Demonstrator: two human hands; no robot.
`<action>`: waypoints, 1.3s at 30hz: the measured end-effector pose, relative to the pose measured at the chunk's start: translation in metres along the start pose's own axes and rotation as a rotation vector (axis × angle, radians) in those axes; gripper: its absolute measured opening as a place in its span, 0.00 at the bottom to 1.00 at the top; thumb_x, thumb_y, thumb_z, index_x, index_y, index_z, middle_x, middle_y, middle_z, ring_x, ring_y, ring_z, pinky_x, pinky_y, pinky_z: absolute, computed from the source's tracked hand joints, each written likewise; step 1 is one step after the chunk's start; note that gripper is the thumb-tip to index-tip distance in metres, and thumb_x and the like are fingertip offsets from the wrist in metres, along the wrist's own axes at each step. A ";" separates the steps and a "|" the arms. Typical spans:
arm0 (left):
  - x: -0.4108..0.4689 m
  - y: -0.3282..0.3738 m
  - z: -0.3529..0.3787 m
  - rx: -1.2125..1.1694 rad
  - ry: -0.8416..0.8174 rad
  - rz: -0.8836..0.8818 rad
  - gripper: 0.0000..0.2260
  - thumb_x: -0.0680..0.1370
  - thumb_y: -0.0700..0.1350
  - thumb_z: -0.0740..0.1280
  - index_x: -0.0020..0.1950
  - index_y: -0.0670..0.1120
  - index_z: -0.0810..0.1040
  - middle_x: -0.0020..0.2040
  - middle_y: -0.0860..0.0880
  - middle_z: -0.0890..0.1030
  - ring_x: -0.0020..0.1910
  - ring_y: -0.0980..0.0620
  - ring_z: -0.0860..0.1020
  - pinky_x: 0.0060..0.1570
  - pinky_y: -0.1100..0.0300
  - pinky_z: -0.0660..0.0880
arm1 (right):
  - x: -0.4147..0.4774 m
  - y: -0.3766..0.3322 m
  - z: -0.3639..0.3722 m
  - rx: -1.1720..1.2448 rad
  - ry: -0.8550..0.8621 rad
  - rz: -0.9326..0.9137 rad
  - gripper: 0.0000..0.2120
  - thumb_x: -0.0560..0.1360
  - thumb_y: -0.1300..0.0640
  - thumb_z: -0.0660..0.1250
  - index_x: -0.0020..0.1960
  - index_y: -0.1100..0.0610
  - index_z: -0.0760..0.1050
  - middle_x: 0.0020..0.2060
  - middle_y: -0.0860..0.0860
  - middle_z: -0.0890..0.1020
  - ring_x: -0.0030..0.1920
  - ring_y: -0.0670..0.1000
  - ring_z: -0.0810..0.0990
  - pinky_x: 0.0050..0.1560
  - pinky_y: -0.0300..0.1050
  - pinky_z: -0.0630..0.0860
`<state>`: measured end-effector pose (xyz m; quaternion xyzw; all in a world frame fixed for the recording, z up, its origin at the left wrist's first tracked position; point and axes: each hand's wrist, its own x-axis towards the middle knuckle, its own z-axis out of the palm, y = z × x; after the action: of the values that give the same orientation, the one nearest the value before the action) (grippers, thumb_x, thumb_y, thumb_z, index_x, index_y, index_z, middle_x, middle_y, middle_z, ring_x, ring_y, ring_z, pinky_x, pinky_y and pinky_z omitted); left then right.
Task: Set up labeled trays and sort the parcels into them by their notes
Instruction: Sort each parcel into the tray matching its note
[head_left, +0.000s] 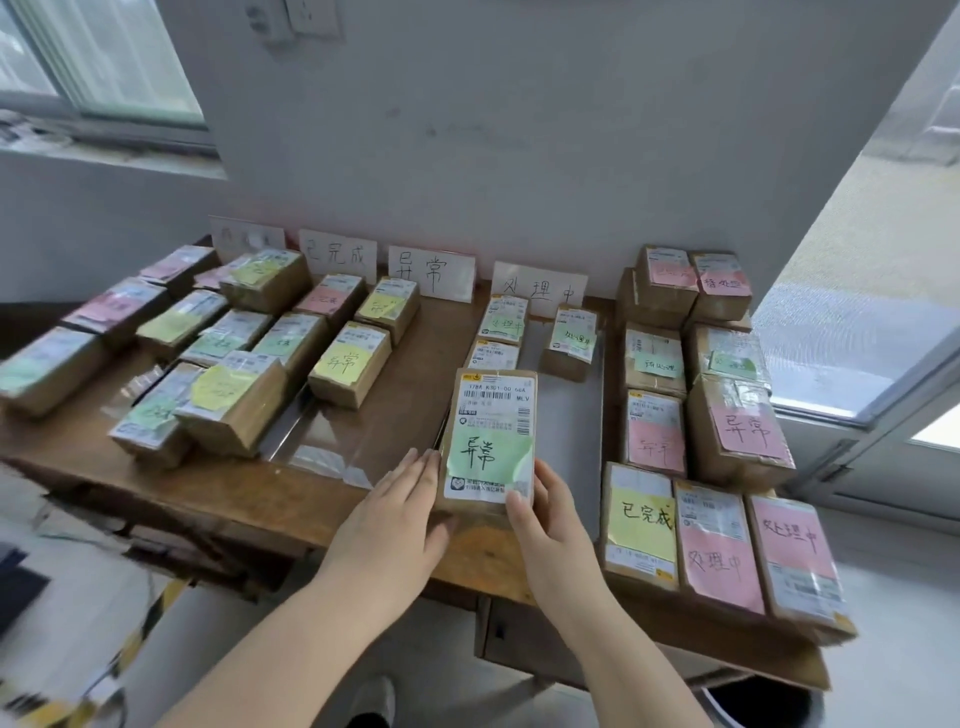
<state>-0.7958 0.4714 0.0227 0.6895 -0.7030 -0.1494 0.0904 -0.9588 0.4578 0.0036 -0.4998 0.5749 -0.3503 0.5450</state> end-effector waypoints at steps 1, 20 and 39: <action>0.001 -0.006 -0.001 0.006 0.001 -0.003 0.32 0.81 0.55 0.55 0.79 0.49 0.42 0.79 0.53 0.46 0.77 0.57 0.45 0.73 0.61 0.50 | 0.001 -0.001 0.006 -0.008 -0.003 0.002 0.24 0.79 0.47 0.60 0.73 0.41 0.57 0.55 0.32 0.72 0.54 0.37 0.73 0.44 0.27 0.68; 0.061 -0.223 -0.010 0.231 -0.232 0.054 0.31 0.83 0.54 0.53 0.78 0.43 0.42 0.79 0.48 0.46 0.77 0.52 0.42 0.73 0.59 0.39 | 0.080 0.005 0.217 -0.218 -0.005 0.258 0.24 0.82 0.51 0.56 0.76 0.47 0.55 0.68 0.43 0.72 0.60 0.43 0.72 0.53 0.33 0.66; 0.069 -0.302 0.009 0.209 -0.258 0.315 0.28 0.84 0.44 0.53 0.78 0.46 0.41 0.79 0.48 0.41 0.77 0.51 0.41 0.72 0.58 0.38 | 0.103 0.005 0.296 -0.378 -0.008 0.315 0.26 0.83 0.58 0.51 0.77 0.44 0.48 0.67 0.45 0.72 0.49 0.41 0.75 0.45 0.29 0.71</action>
<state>-0.5170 0.4022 -0.0925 0.5521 -0.8192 -0.1468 -0.0497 -0.6606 0.4028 -0.0770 -0.4983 0.6988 -0.1453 0.4921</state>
